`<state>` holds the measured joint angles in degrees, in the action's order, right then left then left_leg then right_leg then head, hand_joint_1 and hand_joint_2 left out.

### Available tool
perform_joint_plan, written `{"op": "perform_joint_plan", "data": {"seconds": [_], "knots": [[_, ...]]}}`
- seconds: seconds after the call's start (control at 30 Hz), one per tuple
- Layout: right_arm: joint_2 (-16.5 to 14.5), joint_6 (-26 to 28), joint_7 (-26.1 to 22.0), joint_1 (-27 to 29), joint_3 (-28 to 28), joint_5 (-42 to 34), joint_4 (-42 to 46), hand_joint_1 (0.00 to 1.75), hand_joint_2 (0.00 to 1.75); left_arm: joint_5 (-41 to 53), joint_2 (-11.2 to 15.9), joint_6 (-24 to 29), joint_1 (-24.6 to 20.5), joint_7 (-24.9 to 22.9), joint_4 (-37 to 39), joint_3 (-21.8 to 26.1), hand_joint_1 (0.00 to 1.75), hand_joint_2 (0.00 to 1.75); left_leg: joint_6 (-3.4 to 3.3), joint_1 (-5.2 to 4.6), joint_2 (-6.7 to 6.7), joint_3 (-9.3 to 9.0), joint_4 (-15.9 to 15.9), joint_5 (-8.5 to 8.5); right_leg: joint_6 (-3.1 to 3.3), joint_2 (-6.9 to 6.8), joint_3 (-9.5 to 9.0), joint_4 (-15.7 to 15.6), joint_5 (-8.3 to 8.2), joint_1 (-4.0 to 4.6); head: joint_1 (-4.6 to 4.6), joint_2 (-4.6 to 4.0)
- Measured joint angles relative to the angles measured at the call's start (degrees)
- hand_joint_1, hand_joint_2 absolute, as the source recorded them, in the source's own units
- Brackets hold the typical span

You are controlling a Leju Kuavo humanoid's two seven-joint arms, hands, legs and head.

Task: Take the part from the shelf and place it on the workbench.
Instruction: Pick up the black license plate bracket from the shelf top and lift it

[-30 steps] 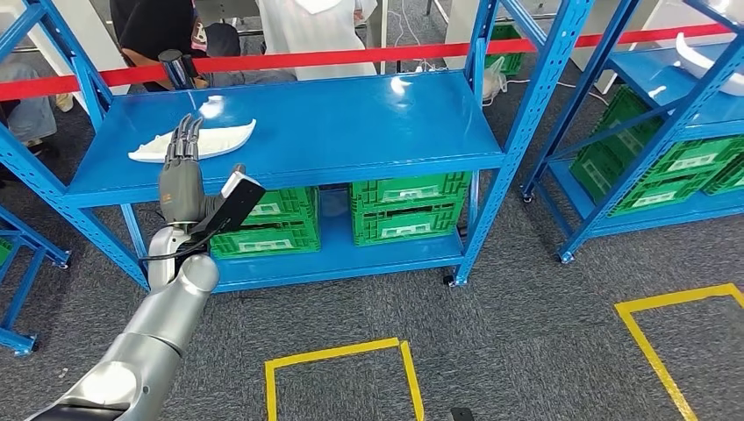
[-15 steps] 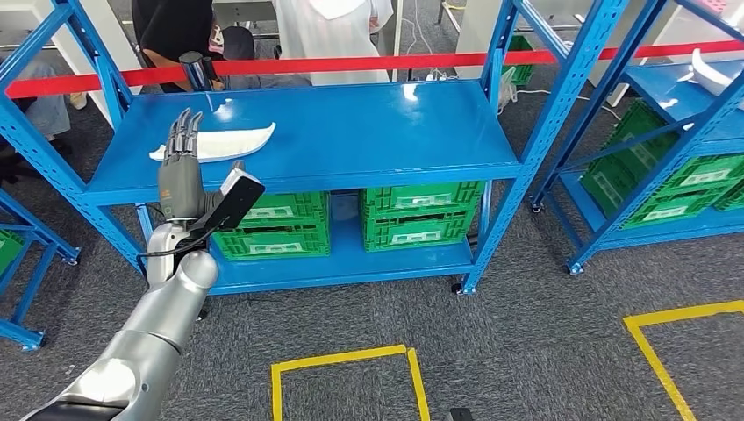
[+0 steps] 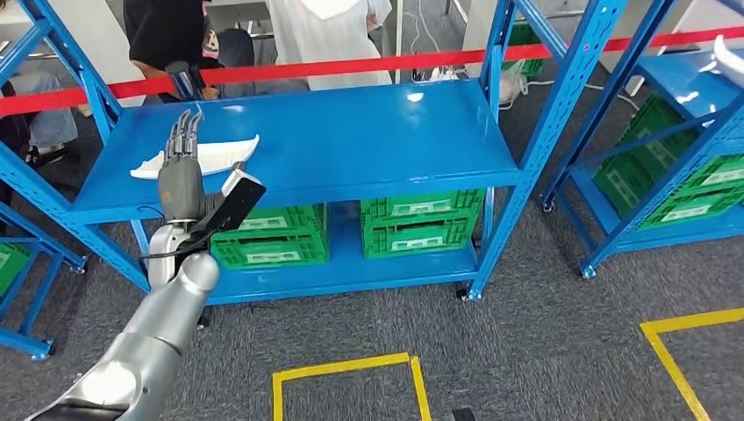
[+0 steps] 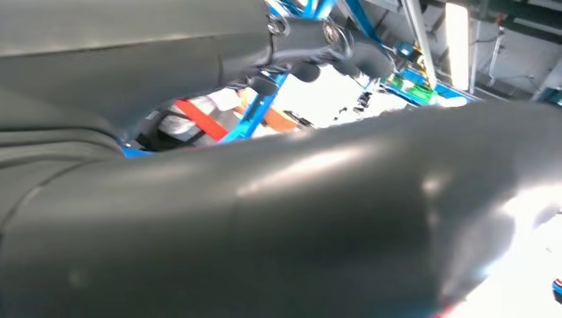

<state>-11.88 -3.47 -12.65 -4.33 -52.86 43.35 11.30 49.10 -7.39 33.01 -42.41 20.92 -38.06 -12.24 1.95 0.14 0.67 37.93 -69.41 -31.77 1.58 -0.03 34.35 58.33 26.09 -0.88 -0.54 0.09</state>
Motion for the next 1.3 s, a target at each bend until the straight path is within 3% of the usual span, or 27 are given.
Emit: {"op": "perform_joint_plan", "data": {"seconds": [0.07, 0.1, 0.2, 0.27, 0.33, 0.4, 0.47, 0.53, 0.57, 0.6, 0.63, 0.73, 0.77, 0.8, 0.9, 0.93, 1.03, 1.07, 1.1, 1.13, 1.2, 1.23, 1.3], "knots": [[0.05, 0.01, 0.33, 0.07, -0.01, 0.25, 0.0, 0.0, 0.0, -0.11, 0.19, -0.01, 0.74, -0.04, -0.01, 0.0, 0.0, 0.0, 0.39, 0.22, -0.21, 3.67, -4.6, -1.36, 0.1, -0.02, -0.59, 0.01, 0.54, 0.01, -0.02, 0.0], [0.08, 0.02, 0.46, 0.13, -0.02, 0.37, 0.0, 0.0, 0.0, -0.09, 0.26, -0.01, 1.09, -0.06, -0.02, 0.0, 0.0, 0.0, 0.46, 0.28, -0.27, 4.19, -4.22, -0.4, 0.08, 0.0, -0.97, 0.02, 0.85, 0.01, -0.01, 0.0], [0.1, -0.03, 0.84, 0.22, -0.02, 0.51, 0.0, 0.0, 0.0, 0.15, 0.47, -0.01, 1.46, -0.11, -0.14, 0.0, 0.0, 0.0, 0.16, 0.25, -0.59, 0.8, 6.1, 6.58, -0.38, 0.01, -2.25, 0.06, 1.88, 0.05, 0.0, 0.0], [0.12, -0.08, 0.97, 0.14, -0.02, 0.58, 0.0, 0.0, 0.0, 0.28, 0.5, -0.01, 1.5, -0.14, -0.28, 0.0, 0.0, 0.0, -0.51, -0.03, -0.84, -0.88, 10.62, 7.13, -1.13, -0.07, -2.53, -0.18, 2.6, 0.16, -0.04, 0.0], [0.14, -0.15, 0.99, 0.1, -0.02, 0.66, 0.0, 0.0, 0.0, 0.51, 0.45, -0.01, 1.65, -0.21, -0.44, 0.0, 0.0, 0.0, -1.53, -0.09, -0.66, -1.36, 11.4, 6.12, -2.01, -0.24, -2.9, -0.12, 2.57, 0.3, -0.08, 0.0], [0.14, -0.28, 0.91, 0.14, -0.02, 0.71, 0.0, 0.0, 0.0, 0.76, 0.39, 0.03, 1.74, -0.25, -0.62, 0.0, 0.0, 0.0, -2.41, 0.14, -0.37, -2.61, 11.8, 6.73, -2.64, -0.32, -3.18, 1.07, 2.73, 0.29, 0.02, 0.0], [0.14, -0.46, 0.7, 0.07, -0.02, 0.71, 0.0, 0.0, 0.0, 0.89, 0.26, 0.08, 1.67, -0.23, -0.68, -0.01, 0.0, 0.0, -3.01, 0.15, -0.28, -3.76, 11.71, 6.69, -2.92, -0.24, -0.72, 5.76, 4.11, 0.21, 0.22, 0.0], [0.14, -0.6, 0.32, 0.03, -0.02, 0.7, 0.0, 0.0, 0.0, 1.05, 0.15, 0.16, 1.69, -0.2, -0.55, -0.04, 0.0, 0.0, -3.3, -0.03, -0.19, -4.32, 11.65, 6.05, -3.04, -0.16, 4.12, 12.66, 6.6, 0.25, 0.37, 0.0], [0.15, -0.63, 0.14, 0.08, -0.03, 0.69, 0.0, 0.0, 0.0, 1.14, 0.09, 0.23, 1.74, -0.2, -0.46, -0.05, 0.0, 0.0, -3.36, -0.16, -0.11, -4.64, 11.6, 5.65, -3.07, -0.13, 6.21, 14.83, 7.77, 0.29, 0.4, 0.0], [0.15, -0.65, 0.01, 0.16, -0.04, 0.69, 0.0, 0.0, 0.0, 1.22, 0.04, 0.31, 1.78, -0.21, -0.39, -0.05, 0.0, 0.0, -3.38, -0.26, 0.0, -5.04, 11.53, 5.21, -3.03, -0.12, 7.3, 15.08, 8.13, 0.32, 0.43, 0.0], [0.16, -0.67, -0.1, 0.23, -0.06, 0.69, 0.0, 0.0, 0.0, 1.27, -0.04, 0.4, 1.77, -0.21, -0.36, -0.06, 0.0, 0.0, -3.37, -0.37, 0.12, -5.55, 11.45, 4.73, -2.86, -0.11, 7.45, 13.52, 7.29, 0.38, 0.44, 0.0], [0.26, -0.77, -0.45, 0.32, -0.07, 0.8, 0.0, 0.0, 0.0, 1.14, -0.33, 0.56, 1.63, -0.07, -0.29, -0.07, 0.0, 0.0, -3.0, -0.59, 0.37, -7.1, 11.25, 3.12, -1.78, 0.07, 4.66, 3.23, -0.22, 0.87, 0.49, 0.0], [0.32, -0.79, -0.62, 0.29, -0.07, 0.87, 0.0, 0.0, 0.0, 0.95, -0.44, 0.58, 1.58, 0.02, -0.27, -0.07, 0.0, 0.0, -2.72, -0.63, 0.46, -7.39, 11.25, 2.68, -1.44, 0.16, 3.91, 1.09, -1.93, 1.08, 0.52, 0.0], [0.39, -0.76, -0.77, 0.27, -0.08, 0.95, 0.0, 0.0, 0.0, 0.75, -0.52, 0.59, 1.57, 0.11, -0.27, -0.07, 0.0, 0.0, -2.39, -0.64, 0.55, -7.61, 11.14, 2.46, -1.1, 0.26, 3.57, 0.16, -2.65, 1.24, 0.54, 0.0], [0.58, -0.57, -1.11, 0.21, -0.09, 0.99, 0.01, 0.0, 0.0, 0.37, -0.65, 0.62, 1.53, 0.37, -0.39, -0.07, 0.0, 0.0, -1.47, -0.67, 0.55, -7.61, 9.67, 2.47, -0.21, 0.29, 2.25, -0.36, -2.31, 1.02, 0.54, 0.0], [0.68, -0.48, -1.16, 0.17, -0.09, 0.99, 0.01, 0.0, 0.0, 0.27, -0.66, 0.62, 1.49, 0.5, -0.4, -0.08, 0.0, 0.0, -1.17, -0.64, 0.41, -6.71, 7.85, 2.29, 0.09, 0.26, 1.67, -0.51, -2.11, 0.85, 0.38, 0.0], [0.92, -0.26, -1.12, 0.04, -0.1, 1.08, 0.02, 0.0, 0.0, 0.02, -0.65, 0.67, 1.83, 0.75, -0.22, -0.09, 0.0, 0.0, -0.19, -0.17, -0.02, -0.82, -1.53, -1.02, 0.56, 0.25, 0.55, -0.68, -1.28, 0.58, -0.04, 0.0], [0.99, -0.22, -1.0, 0.06, -0.1, 1.21, 0.02, 0.0, 0.0, -0.08, -0.65, 0.75, 2.14, 0.81, -0.11, -0.09, 0.0, 0.0, 0.1, 0.04, -0.1, 1.12, -3.83, -2.18, 0.52, 0.27, 0.3, -0.66, -0.97, 0.54, -0.02, 0.0], [1.07, -0.19, -0.84, 0.12, -0.1, 1.35, 0.01, 0.0, 0.0, -0.17, -0.65, 0.86, 2.47, 0.9, 0.0, -0.09, 0.0, 0.0, 0.34, 0.21, -0.18, 2.29, -4.51, -2.28, 0.43, 0.3, 0.0, -0.64, -0.65, 0.49, -0.03, 0.0], [1.15, -0.16, -0.58, 0.19, -0.1, 1.52, 0.01, 0.0, 0.0, -0.26, -0.63, 0.99, 2.72, 0.98, 0.1, -0.09, 0.0, 0.0, 0.53, 0.37, -0.26, 2.56, -3.35, -1.04, 0.28, 0.34, -0.39, -0.61, -0.3, 0.42, -0.03, 0.0], [1.25, -0.15, -0.09, 0.3, -0.1, 1.76, 0.0, 0.0, 0.0, -0.33, -0.61, 1.17, 2.93, 1.09, 0.29, -0.09, 0.0, 0.0, 0.7, 0.6, -0.44, 0.48, 3.91, 4.39, -0.19, 0.37, -1.33, -0.56, 0.43, 0.3, -0.03, 0.0], [1.28, -0.14, 0.09, 0.28, -0.1, 1.83, 0.01, 0.0, 0.0, -0.35, -0.61, 1.2, 2.94, 1.13, 0.43, -0.09, 0.0, 0.0, 0.61, 0.58, -0.54, -0.75, 7.63, 6.04, -0.51, 0.36, -1.65, -0.48, 0.76, 0.29, -0.04, 0.0], [1.35, -0.12, 0.28, 0.17, -0.1, 1.86, 0.01, 0.0, 0.0, -0.39, -0.71, 1.27, 3.02, 1.19, 0.7, -0.11, 0.0, 0.0, -0.14, 0.43, -0.64, -2.1, 11.26, 7.15, -1.21, 0.31, -1.71, -0.37, 1.26, 0.37, -0.08, 0.0]]}}
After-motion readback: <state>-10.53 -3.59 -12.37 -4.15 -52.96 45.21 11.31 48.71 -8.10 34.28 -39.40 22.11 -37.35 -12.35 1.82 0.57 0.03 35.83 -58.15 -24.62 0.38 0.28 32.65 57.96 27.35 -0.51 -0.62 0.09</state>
